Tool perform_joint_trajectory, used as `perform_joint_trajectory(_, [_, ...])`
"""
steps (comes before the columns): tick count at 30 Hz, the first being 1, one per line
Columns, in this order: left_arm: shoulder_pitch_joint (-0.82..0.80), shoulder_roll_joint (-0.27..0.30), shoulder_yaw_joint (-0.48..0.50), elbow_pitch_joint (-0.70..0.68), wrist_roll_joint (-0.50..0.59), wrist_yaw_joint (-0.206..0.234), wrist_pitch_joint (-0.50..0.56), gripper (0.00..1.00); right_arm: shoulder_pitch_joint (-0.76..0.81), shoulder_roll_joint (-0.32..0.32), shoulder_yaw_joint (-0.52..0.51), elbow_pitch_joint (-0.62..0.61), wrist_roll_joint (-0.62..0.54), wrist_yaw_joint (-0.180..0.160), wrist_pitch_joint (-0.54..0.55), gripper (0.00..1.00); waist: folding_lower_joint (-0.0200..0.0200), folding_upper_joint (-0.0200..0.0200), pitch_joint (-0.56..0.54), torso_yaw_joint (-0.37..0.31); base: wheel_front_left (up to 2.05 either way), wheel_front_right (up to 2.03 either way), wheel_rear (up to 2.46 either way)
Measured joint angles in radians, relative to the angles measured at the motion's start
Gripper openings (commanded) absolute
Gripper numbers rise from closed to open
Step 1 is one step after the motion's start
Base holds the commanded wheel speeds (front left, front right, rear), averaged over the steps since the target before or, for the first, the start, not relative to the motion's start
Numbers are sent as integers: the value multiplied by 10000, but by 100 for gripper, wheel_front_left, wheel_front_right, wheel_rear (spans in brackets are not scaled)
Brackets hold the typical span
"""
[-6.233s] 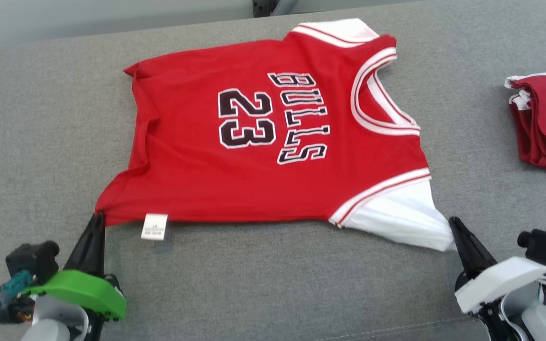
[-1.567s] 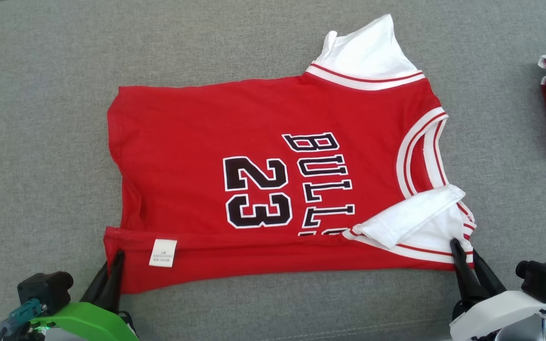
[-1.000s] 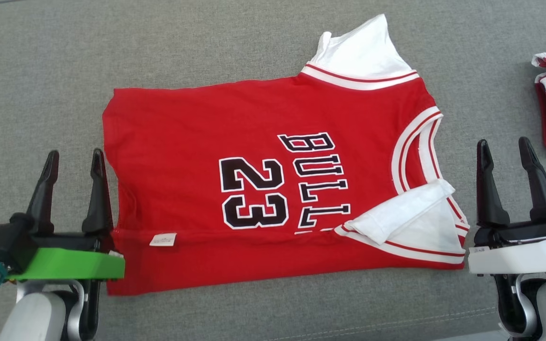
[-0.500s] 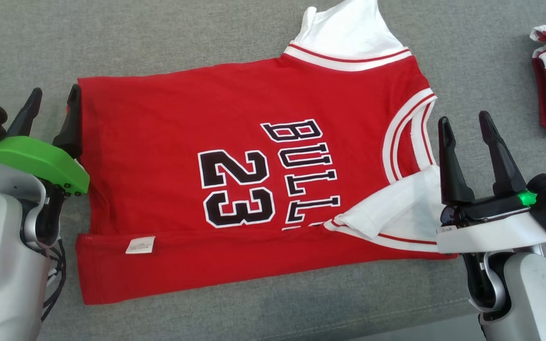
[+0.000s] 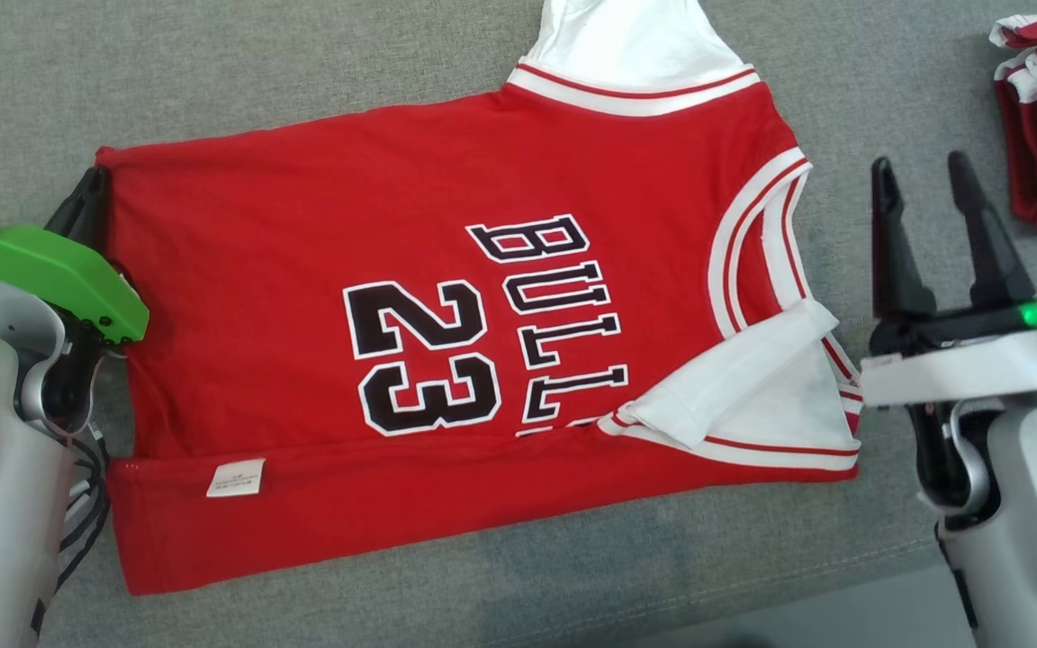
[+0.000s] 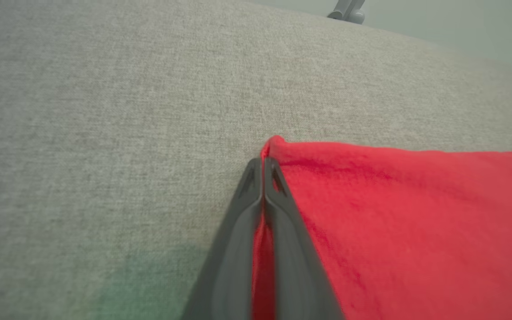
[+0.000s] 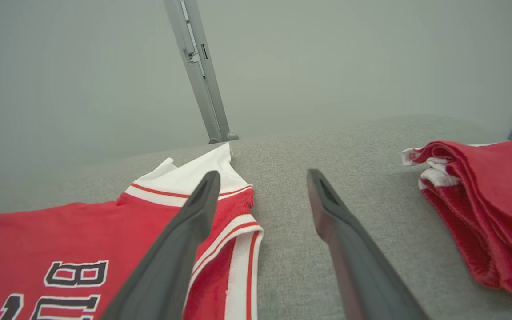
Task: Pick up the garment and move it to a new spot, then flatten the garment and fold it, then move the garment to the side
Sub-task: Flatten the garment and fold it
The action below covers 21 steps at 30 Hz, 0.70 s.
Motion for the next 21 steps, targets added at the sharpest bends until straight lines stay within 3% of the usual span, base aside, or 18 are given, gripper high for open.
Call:
perform_joint_trajectory(7, [-489, -107, -823, 71, -205, -2, -328, 0, -2960, -1043, 276, 1841, 683, -2, 326, 100, 0, 0, 148, 266, 0, 0, 0])
perform_joint_trajectory(11, [-1007, -424, -1381, 38, -299, -4, -477, 0, -4682, -1544, 1041, 3312, 861, -2, 677, 100, 0, 0, 334, 632, 0, 0, 0])
perform_joint_trajectory(21, [-2205, -1235, -2784, 132, -694, -4, -965, 0, -7307, -2222, 2675, 6518, 1570, 0, 1365, 100, 1, 0, 955, 1767, 0, 0, 0])
